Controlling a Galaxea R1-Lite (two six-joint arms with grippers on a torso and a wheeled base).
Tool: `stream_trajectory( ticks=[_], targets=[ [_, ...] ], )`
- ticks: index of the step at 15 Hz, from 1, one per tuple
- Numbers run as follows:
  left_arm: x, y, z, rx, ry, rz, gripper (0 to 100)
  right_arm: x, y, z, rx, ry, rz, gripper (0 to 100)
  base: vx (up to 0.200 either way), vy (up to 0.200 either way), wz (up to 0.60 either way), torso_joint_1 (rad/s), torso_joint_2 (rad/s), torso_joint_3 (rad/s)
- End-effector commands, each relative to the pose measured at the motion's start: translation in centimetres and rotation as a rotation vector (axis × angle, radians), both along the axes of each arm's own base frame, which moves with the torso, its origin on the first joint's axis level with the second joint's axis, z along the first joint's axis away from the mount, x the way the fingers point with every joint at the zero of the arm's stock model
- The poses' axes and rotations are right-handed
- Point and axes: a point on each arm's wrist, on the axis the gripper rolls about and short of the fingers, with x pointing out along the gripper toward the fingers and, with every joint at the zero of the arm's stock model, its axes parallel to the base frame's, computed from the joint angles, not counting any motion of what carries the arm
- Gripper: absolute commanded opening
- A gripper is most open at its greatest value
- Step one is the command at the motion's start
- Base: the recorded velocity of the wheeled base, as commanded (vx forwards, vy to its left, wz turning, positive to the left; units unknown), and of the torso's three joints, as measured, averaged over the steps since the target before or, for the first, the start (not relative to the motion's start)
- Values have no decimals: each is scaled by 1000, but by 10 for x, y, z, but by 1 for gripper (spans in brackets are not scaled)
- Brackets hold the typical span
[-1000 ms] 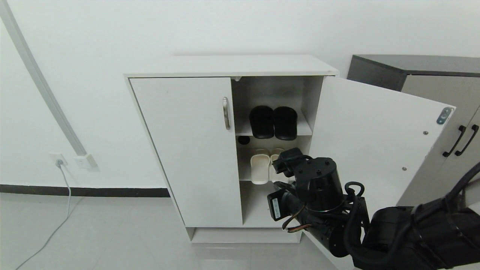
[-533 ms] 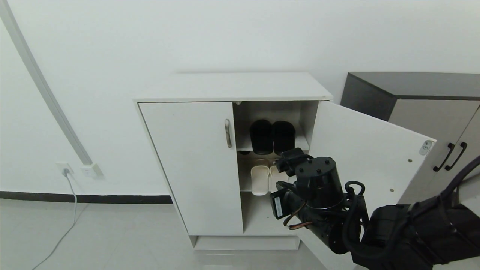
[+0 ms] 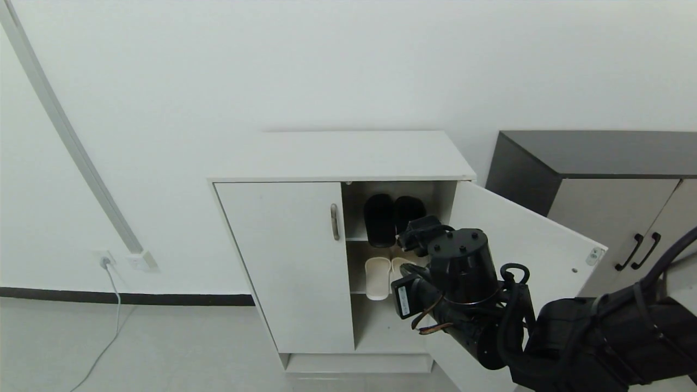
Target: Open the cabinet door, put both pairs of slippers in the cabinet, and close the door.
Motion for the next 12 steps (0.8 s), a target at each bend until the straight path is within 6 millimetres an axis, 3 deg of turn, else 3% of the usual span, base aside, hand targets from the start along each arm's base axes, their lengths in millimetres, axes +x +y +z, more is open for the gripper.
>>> stream_trajectory(
  ticks=[1, 12],
  targets=[
    [0, 0, 0, 0, 0, 1, 0, 0, 0, 0, 0, 0, 0, 0, 0, 0, 0, 207, -520, -310],
    [0, 0, 0, 0, 2, -1, 0, 0, 0, 0, 0, -1, -1, 0, 0, 0, 0, 241, -563, -323]
  ],
)
